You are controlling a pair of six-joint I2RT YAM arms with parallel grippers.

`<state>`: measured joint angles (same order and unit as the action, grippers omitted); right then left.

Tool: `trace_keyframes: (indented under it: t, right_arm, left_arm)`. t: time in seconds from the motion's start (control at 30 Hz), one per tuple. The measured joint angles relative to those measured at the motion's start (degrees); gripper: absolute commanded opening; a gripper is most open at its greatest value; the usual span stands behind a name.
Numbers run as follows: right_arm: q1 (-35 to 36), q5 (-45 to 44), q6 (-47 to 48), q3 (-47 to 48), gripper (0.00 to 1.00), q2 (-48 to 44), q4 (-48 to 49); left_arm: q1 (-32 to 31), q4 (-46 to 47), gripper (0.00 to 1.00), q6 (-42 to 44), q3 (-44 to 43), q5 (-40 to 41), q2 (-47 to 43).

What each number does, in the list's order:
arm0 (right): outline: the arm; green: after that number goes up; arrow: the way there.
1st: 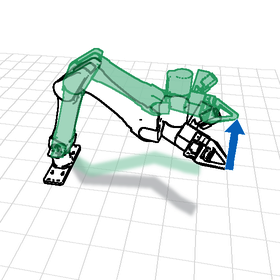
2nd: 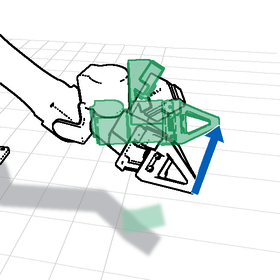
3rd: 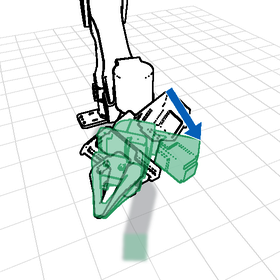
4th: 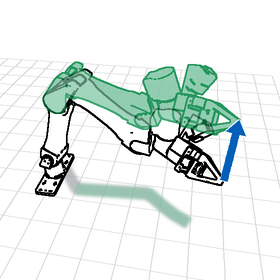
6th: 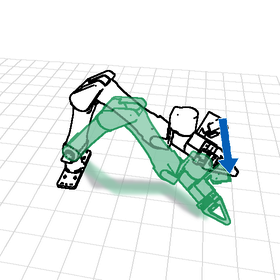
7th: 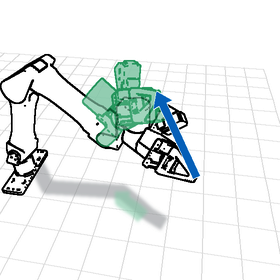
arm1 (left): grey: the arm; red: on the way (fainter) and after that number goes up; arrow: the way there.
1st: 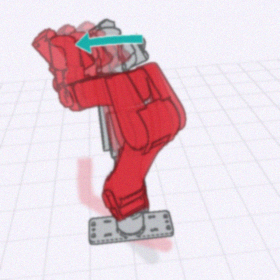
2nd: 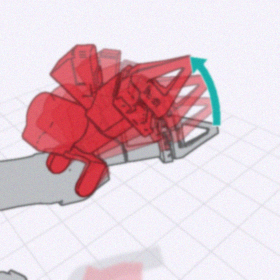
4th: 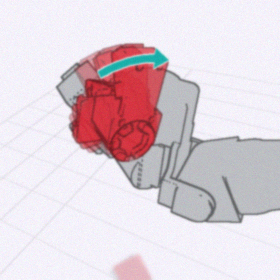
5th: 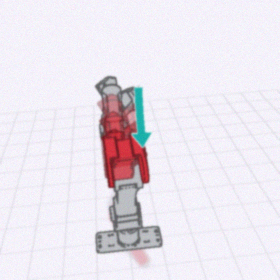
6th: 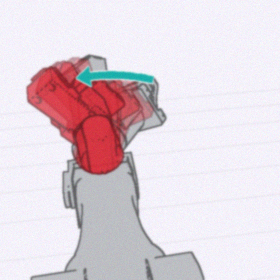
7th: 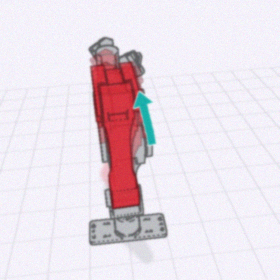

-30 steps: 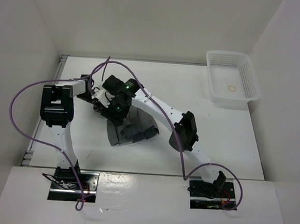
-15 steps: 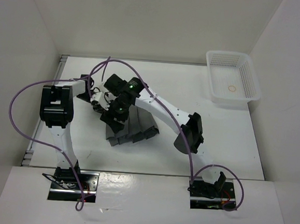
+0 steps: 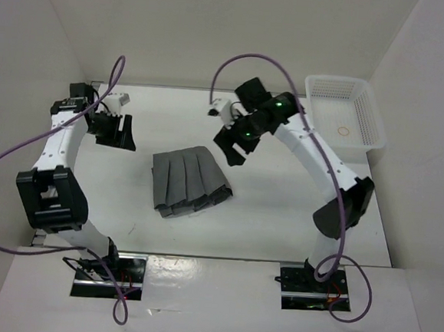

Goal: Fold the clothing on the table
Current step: Fold the skirt

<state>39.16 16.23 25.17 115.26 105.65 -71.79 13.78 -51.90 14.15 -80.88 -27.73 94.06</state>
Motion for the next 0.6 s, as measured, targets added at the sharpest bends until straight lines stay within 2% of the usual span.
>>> trace_keyframes:
  t: [0.1, 0.23, 0.37, 0.6]
  right_arm:
    - [-6.9, -1.5, 0.0, -6.9, 0.87, -7.6, 1.8]
    - [-15.9, -2.1, -0.1, -17.4, 0.90, -17.6, 4.6]
    - [-22.7, -1.8, -0.4, -27.6, 0.92, -24.7, 7.7]
    - [-28.0, 1.9, -0.7, -38.5, 0.94, -29.7, 9.8]
  left_arm:
    - [-0.2, -0.8, 0.75, 0.4, -1.2, 1.2, -5.9]
    - [-0.6, -1.9, 0.75, 0.4, -2.4, -3.4, -7.3]
    - [-3.9, -4.3, 0.75, 1.2, -6.1, -11.0, -1.5]
    - [-8.9, -8.8, 0.75, 6.1, -9.7, -19.5, 9.0]
